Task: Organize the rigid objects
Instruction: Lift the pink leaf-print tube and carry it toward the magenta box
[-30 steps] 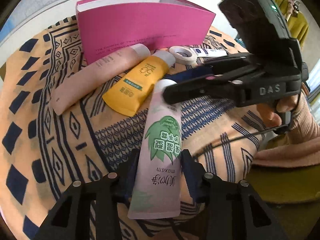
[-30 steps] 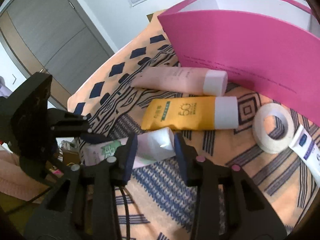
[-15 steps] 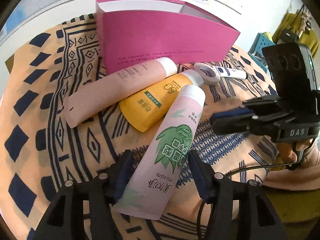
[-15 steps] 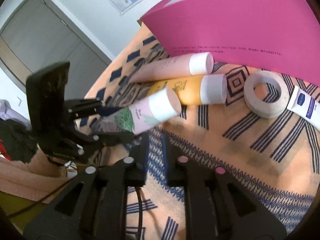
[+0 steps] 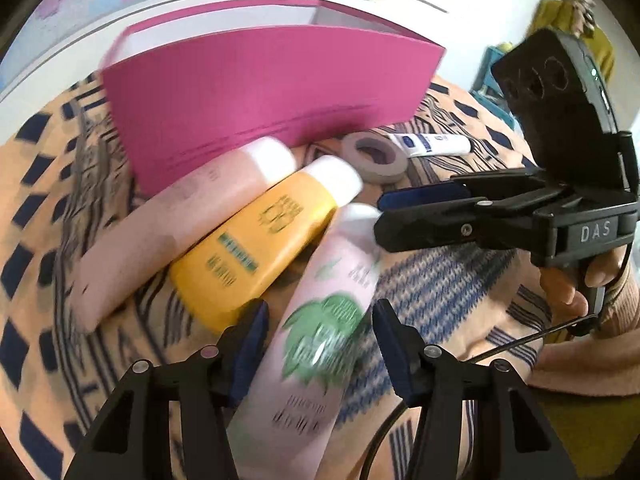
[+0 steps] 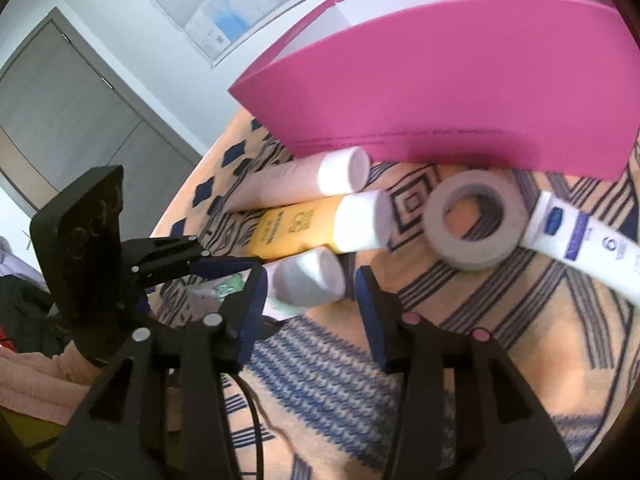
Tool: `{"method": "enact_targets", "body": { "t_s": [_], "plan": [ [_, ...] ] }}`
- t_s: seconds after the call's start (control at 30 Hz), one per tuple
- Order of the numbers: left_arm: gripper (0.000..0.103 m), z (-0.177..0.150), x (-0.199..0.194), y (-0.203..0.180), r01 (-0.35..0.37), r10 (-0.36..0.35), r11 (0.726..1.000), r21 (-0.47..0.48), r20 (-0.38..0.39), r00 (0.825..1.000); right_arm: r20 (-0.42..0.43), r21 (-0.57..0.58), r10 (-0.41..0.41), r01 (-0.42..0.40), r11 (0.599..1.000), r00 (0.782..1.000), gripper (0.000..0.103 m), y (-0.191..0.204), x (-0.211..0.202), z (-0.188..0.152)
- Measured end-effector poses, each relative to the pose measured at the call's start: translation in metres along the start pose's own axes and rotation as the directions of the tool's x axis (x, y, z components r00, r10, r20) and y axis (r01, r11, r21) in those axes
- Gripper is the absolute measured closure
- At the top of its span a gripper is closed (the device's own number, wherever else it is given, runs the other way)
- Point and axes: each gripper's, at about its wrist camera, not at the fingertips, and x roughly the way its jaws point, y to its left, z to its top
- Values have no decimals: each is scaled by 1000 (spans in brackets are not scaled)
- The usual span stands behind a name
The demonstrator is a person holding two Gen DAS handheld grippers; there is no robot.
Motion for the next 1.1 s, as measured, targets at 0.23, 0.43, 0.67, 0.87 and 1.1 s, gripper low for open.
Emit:
{"method": "enact_targets", "body": {
  "t_s": [0.23,0.43,0.67,0.87,1.1],
  "plan": [
    [37,-8,-25,8,-118,121,990,-74,38,992,-13,2,-7,7,1000,1000,55,-4,-3,-3],
    [36,-46,-60,40,-140,152,956,-256,24,988,-12,-42,42,-42,998,999,55,6,1,2],
    [36,-70,-49,38,-71,65,932,-355,-30,997,-34,-30,62,-63,998,997,55,6,14,2],
    [35,-63,-45,37,-10,9,923,-386,-5,1000,-40,-58,53,-55,997,998,55,14,18,2],
    [35,-49,-42,35,-8,3,919,-395,-14,1000,1,-41,34,-34,999,999,55,15,4,-4]
  ]
}}
